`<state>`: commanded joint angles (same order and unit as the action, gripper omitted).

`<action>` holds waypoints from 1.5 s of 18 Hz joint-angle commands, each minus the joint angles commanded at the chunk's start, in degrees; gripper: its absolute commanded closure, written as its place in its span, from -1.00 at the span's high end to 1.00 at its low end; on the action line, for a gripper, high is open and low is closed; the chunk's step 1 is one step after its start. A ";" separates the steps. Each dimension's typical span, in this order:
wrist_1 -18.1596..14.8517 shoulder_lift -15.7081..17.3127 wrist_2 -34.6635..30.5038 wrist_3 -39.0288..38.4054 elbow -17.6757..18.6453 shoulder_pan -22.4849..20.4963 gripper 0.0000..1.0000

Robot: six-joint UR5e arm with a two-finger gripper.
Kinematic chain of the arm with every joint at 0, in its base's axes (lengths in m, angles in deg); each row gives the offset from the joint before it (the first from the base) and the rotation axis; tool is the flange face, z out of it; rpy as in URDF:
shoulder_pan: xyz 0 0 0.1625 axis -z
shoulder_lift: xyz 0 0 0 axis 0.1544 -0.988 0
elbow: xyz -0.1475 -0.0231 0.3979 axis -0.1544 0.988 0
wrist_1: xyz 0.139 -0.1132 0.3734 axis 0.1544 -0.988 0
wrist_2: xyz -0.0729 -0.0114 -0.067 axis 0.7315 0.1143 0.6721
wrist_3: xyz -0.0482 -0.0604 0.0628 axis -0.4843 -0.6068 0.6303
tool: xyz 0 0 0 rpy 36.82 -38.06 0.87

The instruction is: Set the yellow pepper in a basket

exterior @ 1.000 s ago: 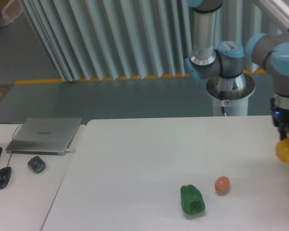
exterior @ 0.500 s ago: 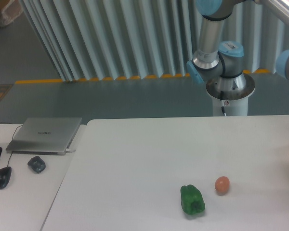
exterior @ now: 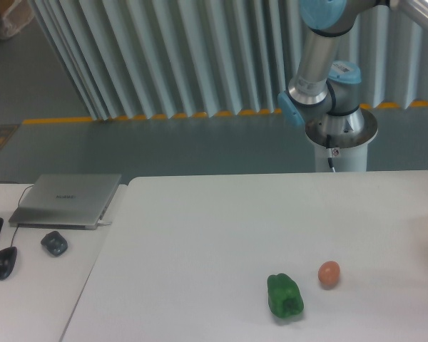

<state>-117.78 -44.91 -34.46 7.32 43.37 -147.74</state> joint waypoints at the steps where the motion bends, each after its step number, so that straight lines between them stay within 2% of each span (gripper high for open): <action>1: 0.09 0.00 0.00 -0.01 0.18 0.09 1.00; 8: 0.09 0.70 0.26 -0.01 1.23 2.02 1.00; 12: -0.61 1.93 -0.35 -0.01 1.32 5.27 1.00; 21: -10.44 5.18 0.00 -1.59 1.85 9.66 1.00; 25: -15.54 7.12 0.96 -1.59 2.11 12.82 1.00; 27: -18.70 8.25 2.11 -1.41 3.51 14.41 1.00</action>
<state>-136.48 -36.66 -32.36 5.91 46.88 -133.33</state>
